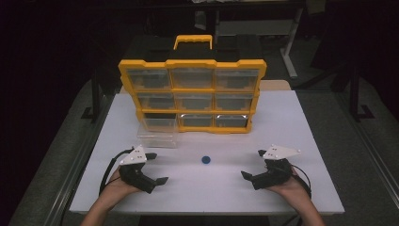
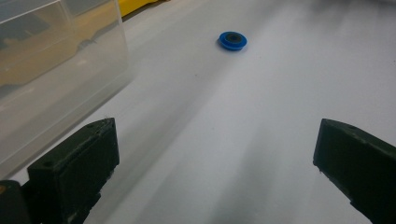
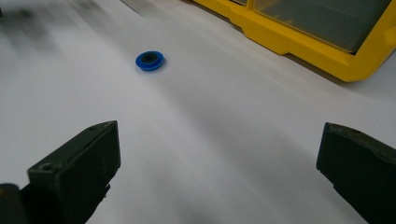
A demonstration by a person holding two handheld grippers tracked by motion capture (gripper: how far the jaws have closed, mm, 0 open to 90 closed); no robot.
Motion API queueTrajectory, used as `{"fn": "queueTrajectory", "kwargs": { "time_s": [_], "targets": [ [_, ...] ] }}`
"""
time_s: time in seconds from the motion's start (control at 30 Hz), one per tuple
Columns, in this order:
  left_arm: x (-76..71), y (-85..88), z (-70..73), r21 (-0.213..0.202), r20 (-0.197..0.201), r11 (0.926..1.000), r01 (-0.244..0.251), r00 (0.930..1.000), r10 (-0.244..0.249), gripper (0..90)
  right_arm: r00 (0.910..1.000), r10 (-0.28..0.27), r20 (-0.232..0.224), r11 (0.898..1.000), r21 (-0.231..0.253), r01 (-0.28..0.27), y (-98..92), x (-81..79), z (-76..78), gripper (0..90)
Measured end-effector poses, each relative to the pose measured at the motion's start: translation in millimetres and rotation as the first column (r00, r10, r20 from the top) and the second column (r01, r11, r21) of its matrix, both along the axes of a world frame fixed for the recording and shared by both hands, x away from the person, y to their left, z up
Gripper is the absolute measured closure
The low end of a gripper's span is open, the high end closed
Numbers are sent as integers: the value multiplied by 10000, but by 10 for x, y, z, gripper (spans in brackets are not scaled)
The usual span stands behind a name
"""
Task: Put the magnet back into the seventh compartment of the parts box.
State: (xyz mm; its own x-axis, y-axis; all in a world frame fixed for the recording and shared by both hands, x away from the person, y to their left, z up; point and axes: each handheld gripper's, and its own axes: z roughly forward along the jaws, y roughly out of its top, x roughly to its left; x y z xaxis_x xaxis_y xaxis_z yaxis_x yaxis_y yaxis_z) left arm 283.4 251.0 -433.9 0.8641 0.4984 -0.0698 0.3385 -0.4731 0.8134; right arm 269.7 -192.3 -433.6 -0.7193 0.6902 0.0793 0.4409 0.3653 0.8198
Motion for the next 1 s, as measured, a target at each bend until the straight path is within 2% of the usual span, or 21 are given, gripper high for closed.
{"fn": "queueTrajectory", "kwargs": {
  "time_s": [0.27,0.6,0.8,1.0],
  "targets": [
    [3,4,-10,71,-106,10000,-50,9999,51,0,10000,21,30,9999,126,-21,-12,11,6,0],
    [11,6,-16,-70,-165,9999,-90,9998,89,0,10000,43,21,9997,237,-44,0,42,16,0],
    [16,-4,-22,68,-152,10000,-48,9999,49,0,9999,150,9,9998,142,-150,16,62,12,0],
    [6,-1,-12,-29,-147,10000,-64,9999,64,0,9998,202,-61,9997,148,-201,58,94,20,0]
  ]
}}
